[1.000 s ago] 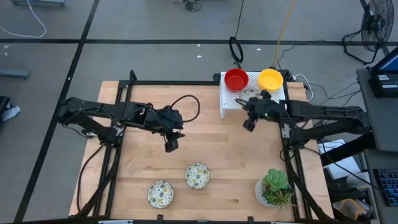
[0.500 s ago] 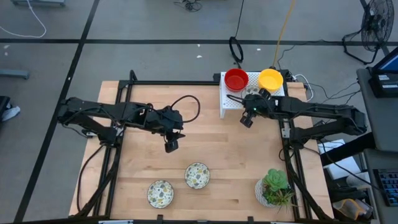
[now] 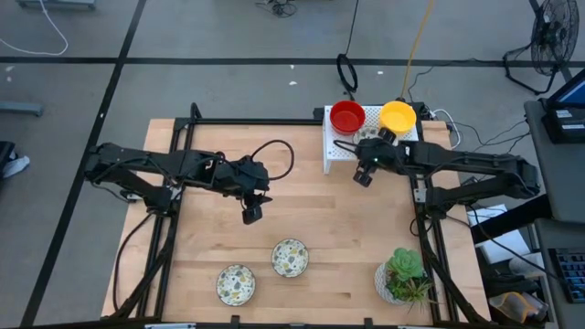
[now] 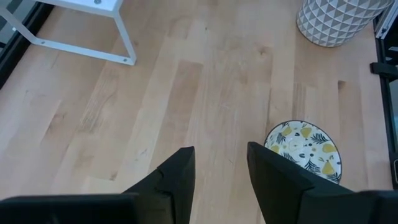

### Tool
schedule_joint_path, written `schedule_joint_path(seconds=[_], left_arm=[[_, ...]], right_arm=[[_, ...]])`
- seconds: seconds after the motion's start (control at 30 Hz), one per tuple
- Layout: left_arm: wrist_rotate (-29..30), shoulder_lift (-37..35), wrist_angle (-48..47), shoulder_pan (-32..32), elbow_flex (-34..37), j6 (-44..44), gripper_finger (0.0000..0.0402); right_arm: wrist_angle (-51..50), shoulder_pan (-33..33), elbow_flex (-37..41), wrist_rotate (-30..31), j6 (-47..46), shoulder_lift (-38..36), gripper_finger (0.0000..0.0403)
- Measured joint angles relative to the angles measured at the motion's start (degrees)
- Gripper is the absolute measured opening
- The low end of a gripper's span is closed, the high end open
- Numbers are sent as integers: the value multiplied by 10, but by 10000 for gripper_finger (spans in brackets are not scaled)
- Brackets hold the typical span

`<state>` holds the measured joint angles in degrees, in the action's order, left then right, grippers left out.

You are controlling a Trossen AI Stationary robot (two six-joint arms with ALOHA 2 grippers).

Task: Pick & Place Mini bowls
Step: Stack the white patterned bowl on top of the white patterned bowl on the shelf

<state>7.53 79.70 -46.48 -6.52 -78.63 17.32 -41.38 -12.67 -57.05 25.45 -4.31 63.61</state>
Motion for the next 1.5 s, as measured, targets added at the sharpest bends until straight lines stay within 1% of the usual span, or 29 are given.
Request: schedule_joint_path(seconds=[0.1,0.13,0.23,0.33,0.5,0.7,0.83,1.03,1.13,1.27,1.37,1.5], left_arm=[[-5,0,0,-4,0,0,147],[-17,0,0,-5,0,0,147],[-73,0,-3,-11,0,7,147],[-123,0,-3,-26,13,45,147],[-156,0,-4,-69,61,168,147],[-189,0,0,-127,147,355,148],[-192,0,16,-171,203,475,148],[-199,0,141,-228,292,593,147],[-197,0,180,-248,325,642,147],[-186,0,185,-268,349,686,147],[-175,0,190,-275,359,699,147],[-163,0,225,-281,372,700,147]], right_arm=[[-1,0,-13,0,7,-5,119],[-1,0,-19,0,6,-8,126],[-4,3,-36,-1,5,-17,143],[8,15,-43,-1,5,-26,152],[44,46,-43,-2,12,-34,155],[92,75,-43,-2,48,-34,155],[113,87,-43,-2,61,-34,155],[116,91,-43,-2,72,-34,155],[116,91,-43,-2,72,-34,155],[116,91,-43,-2,70,-34,155],[115,91,-43,-2,66,-34,155],[112,91,-43,-2,65,-34,155]])
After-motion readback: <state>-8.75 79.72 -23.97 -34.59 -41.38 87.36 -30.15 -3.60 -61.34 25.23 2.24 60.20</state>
